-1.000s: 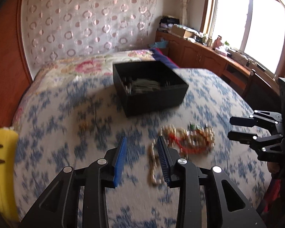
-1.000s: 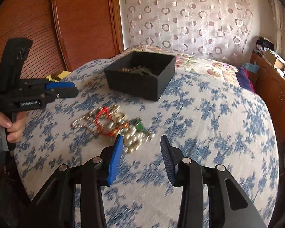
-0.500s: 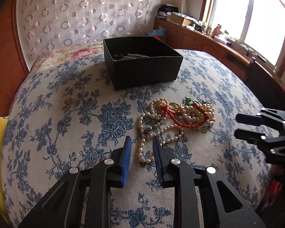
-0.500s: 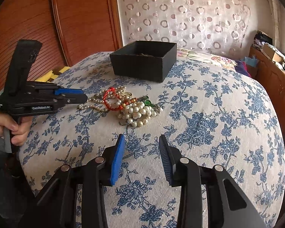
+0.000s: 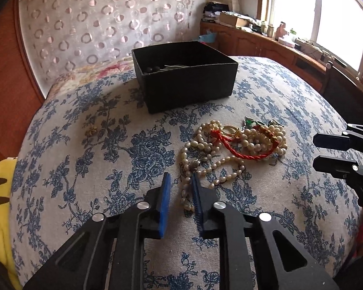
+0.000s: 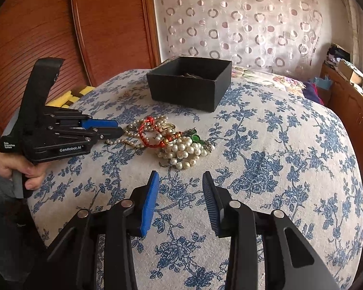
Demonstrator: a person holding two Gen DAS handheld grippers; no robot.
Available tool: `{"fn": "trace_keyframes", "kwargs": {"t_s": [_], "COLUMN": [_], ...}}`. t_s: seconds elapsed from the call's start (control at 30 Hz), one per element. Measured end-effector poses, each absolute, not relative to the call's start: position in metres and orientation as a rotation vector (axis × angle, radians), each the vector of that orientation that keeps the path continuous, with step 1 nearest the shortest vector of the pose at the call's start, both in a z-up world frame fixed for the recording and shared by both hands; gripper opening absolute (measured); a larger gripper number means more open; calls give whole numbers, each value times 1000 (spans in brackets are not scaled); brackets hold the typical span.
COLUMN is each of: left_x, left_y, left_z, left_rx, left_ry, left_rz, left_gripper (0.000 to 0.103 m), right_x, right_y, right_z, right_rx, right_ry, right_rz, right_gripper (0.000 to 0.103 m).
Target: Organize jewelry
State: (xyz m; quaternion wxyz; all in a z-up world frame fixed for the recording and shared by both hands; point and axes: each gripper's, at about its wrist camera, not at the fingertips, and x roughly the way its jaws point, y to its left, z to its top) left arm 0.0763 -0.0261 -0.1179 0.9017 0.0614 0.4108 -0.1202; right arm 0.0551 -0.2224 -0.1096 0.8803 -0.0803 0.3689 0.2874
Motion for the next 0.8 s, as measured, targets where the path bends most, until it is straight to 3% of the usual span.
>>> {"fn": "trace_keyframes", "kwargs": {"t_s": [0.2, 0.8], "left_x": [75, 51], "left_y": [-24, -1], "left_z": [-117, -86], "left_rx": [115, 6], "left_ry": [849, 759], "left_rz": [-249, -273], "left_gripper": [5, 4], "right_x": [58, 88], "right_y": [-223, -200], "right_z": [-112, -117], "right_rx": [-169, -264], "right_ry": [779, 804], "right_rz": [590, 613], "right_gripper": [40, 34]}}
